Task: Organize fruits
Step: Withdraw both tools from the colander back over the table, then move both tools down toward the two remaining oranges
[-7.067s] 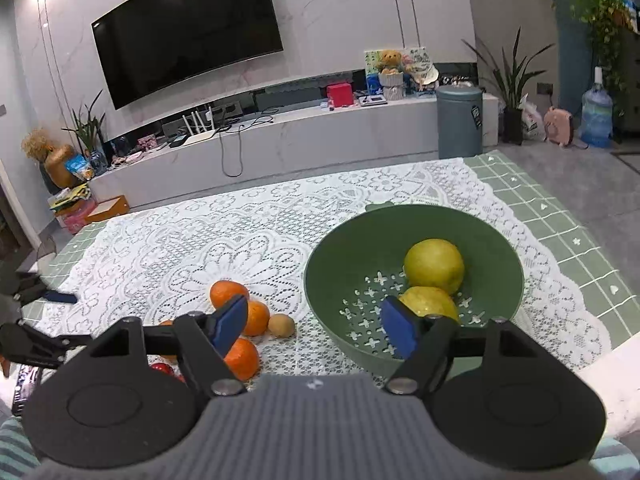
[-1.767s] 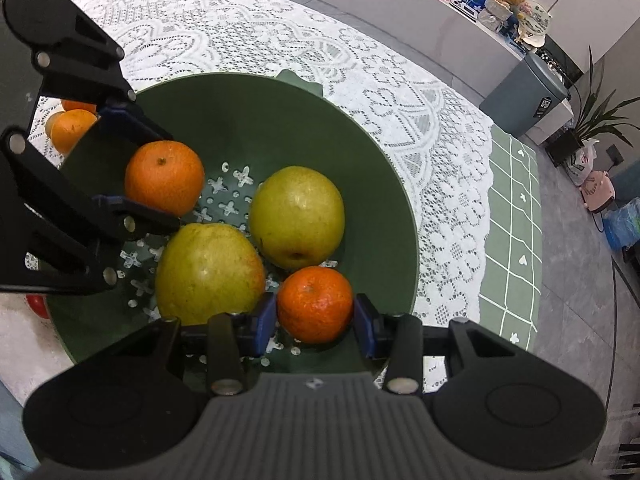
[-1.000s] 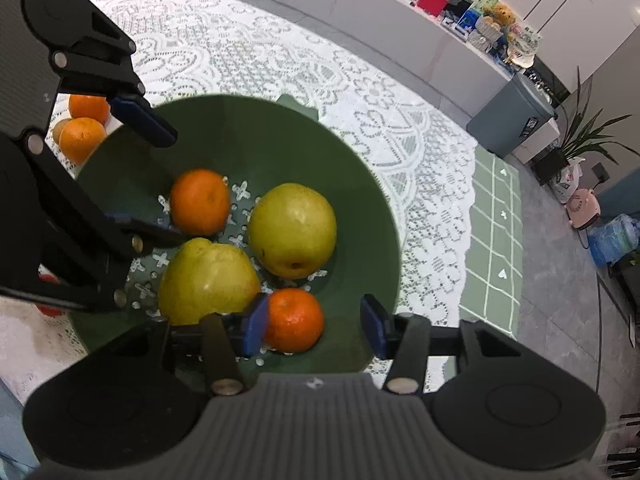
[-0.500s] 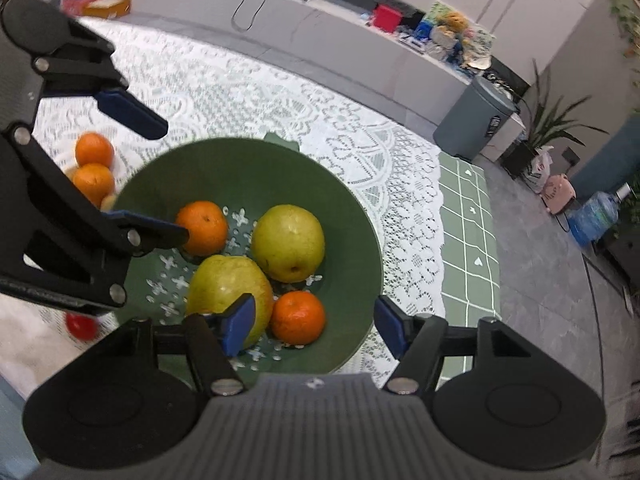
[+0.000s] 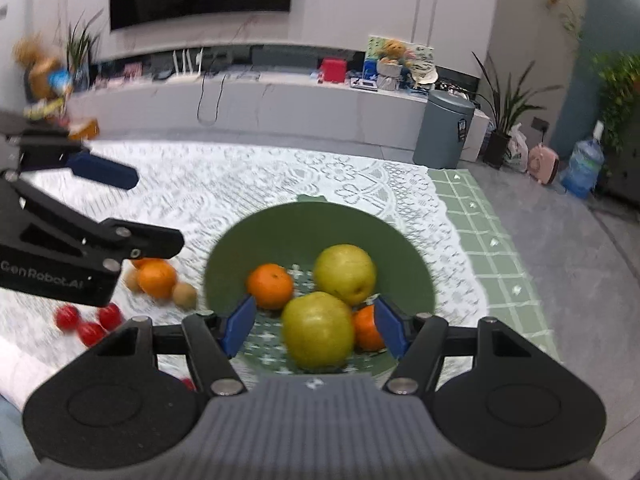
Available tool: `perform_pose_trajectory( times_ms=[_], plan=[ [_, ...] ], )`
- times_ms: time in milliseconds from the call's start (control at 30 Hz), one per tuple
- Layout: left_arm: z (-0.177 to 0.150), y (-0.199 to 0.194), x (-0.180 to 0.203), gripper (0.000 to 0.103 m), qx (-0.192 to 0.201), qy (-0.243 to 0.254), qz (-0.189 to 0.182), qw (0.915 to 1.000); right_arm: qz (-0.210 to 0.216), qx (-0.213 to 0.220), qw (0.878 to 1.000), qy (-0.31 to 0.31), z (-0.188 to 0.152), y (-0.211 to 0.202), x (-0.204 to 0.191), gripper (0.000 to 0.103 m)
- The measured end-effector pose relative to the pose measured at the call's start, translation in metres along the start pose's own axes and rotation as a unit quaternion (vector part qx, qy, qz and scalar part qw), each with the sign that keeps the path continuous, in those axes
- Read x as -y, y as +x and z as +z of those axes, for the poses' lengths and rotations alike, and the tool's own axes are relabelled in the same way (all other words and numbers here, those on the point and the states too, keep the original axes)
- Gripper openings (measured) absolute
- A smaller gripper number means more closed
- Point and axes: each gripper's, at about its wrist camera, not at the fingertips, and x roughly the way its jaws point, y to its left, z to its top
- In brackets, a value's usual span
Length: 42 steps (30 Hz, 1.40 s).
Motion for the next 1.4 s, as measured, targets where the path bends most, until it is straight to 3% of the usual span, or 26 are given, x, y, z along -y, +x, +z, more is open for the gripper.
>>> perform_pose_trajectory(
  times_ms=[333, 667, 833, 1100, 1400],
  plan=[
    [-0.041, -0.029, -0.019, 0.084, 0.011, -0.041, 0.038, 0.9984, 0.035, 0.016, 0.998, 0.055, -0.025, -0.002, -0.038, 0.063],
    [-0.09, -0.058, -0.037, 0.084, 0.02, -0.114, 0.056, 0.9917, 0.066, 0.019, 0.997, 0.017, -0.048, 0.004, -0.082, 0.065],
    [-0.108, -0.065, -0.046, 0.084, 0.017, -0.144, 0.032, 0.9889, 0.085, 0.006, 0.996, 0.006, -0.054, 0.011, -0.096, 0.066],
    [-0.13, -0.051, -0.06, 0.079, -0.006, -0.198, 0.019, 0.98, 0.082, -0.006, 0.996, -0.022, -0.063, 0.029, -0.111, 0.068],
    [-0.143, -0.032, -0.061, 0.077, -0.029, -0.194, 0.019, 0.9804, 0.073, -0.011, 0.996, -0.058, -0.069, 0.043, -0.12, 0.056]
  ],
)
